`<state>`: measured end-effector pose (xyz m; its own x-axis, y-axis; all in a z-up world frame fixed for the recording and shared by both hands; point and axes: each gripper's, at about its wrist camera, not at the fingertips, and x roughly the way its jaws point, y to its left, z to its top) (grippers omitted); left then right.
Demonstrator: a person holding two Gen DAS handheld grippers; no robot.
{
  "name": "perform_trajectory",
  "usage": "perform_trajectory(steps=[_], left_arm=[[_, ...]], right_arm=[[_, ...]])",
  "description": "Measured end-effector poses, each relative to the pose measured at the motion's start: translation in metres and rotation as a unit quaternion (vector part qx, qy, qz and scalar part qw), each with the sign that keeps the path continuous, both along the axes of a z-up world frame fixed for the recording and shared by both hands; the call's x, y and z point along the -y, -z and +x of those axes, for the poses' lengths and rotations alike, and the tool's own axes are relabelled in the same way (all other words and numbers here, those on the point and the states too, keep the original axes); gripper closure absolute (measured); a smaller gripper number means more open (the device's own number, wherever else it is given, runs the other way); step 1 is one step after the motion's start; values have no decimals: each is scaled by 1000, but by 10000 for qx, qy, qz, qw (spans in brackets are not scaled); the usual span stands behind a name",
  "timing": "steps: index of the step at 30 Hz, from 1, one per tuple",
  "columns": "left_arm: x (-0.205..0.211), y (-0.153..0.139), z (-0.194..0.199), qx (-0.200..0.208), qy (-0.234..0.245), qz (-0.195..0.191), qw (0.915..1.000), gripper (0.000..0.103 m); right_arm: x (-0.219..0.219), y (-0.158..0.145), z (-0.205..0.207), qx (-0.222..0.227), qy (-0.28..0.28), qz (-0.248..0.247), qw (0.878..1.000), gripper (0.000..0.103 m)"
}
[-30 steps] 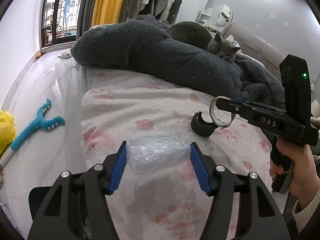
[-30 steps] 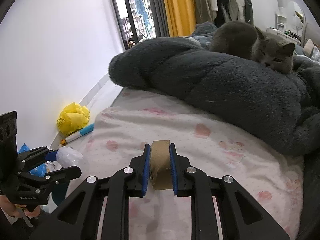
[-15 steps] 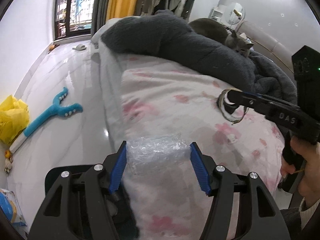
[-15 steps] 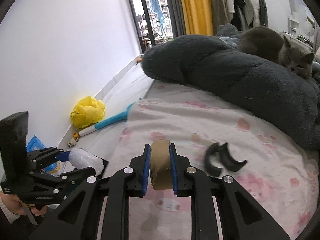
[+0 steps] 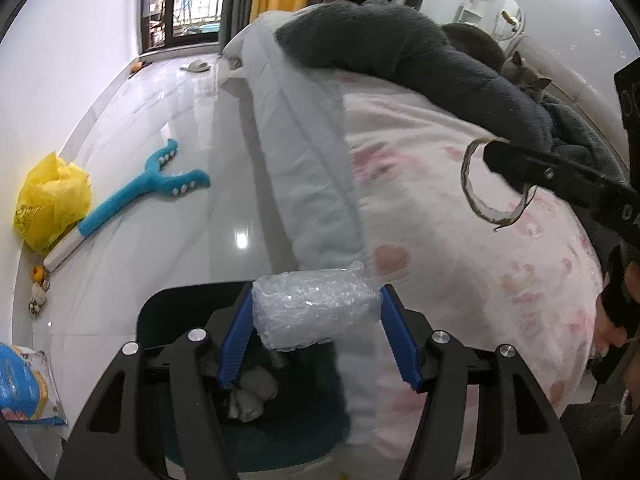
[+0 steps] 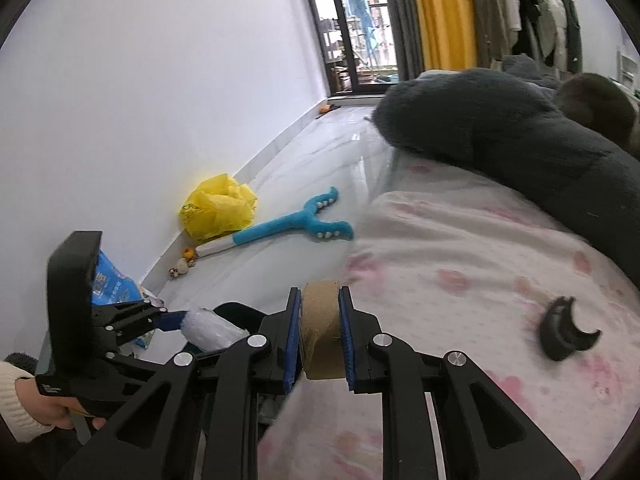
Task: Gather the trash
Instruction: 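Carry the bubble wrap to the bin and open the left tool to drop it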
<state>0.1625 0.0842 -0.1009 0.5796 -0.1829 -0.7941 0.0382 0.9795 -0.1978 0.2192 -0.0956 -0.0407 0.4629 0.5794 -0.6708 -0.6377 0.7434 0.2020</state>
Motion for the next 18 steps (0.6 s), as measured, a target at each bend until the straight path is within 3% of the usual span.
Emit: perform_trajectory(steps=[11, 18], left_arm=[[-54, 42, -8, -613, -352, 41, 9975, 39], [-81, 75, -15, -1207, -535, 74, 9912, 39]], right_arm=[[-54, 9, -7, -123, -364, -24, 9993, 84], [-84, 15, -9, -209, -558, -67, 9982, 84]])
